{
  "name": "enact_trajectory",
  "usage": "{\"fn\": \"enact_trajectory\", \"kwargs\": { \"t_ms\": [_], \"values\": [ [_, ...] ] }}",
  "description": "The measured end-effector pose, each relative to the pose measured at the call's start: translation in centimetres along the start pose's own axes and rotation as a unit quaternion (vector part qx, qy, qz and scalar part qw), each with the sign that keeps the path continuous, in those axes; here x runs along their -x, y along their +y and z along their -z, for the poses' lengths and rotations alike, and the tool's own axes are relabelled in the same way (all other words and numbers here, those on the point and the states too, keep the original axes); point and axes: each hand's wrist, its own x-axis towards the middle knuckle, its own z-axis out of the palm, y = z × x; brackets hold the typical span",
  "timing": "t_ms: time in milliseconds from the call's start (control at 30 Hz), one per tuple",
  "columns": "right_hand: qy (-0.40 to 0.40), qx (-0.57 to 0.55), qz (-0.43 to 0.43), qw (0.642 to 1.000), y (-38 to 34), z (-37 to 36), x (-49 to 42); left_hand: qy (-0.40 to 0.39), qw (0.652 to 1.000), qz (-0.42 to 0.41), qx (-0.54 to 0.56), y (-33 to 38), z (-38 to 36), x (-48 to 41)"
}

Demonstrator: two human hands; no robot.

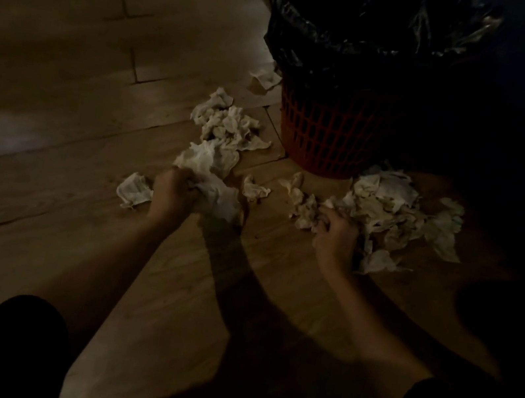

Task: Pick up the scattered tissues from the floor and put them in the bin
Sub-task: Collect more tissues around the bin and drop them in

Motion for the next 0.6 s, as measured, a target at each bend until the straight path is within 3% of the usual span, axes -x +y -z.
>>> {"fn": "enact_trajectory", "kwargs": {
  "t_ms": [100,200,367,467,600],
  "values": [
    [0.048,0.040,0.059,0.996,-2.3,-0.4,-1.4,0.051,0.999,-0.003,-0.014,0.8,1.2,-0.9],
    [0.020,0.117,0.077,0.990,-3.9,-2.7,-3.5,0.039,0.997,-0.036,-0.058,2.1,0.7,-1.8],
    [-0.120,0.199,0.085,0.969,-4.0,-6.9,-4.2,-0.135,0.986,-0.079,-0.051,4.1,-4.6,-2.7],
    [-0.092,0.197,0.124,0.968,-3.2,-6.9,-3.4,-0.192,0.964,-0.094,-0.161,4.9,-7.2,-2.3],
    [-0.077,0.146,0.132,0.978,-3.4,-6.6,-2.3,-0.199,0.969,-0.094,-0.111,4.2,-7.4,-2.9]
  ]
}}
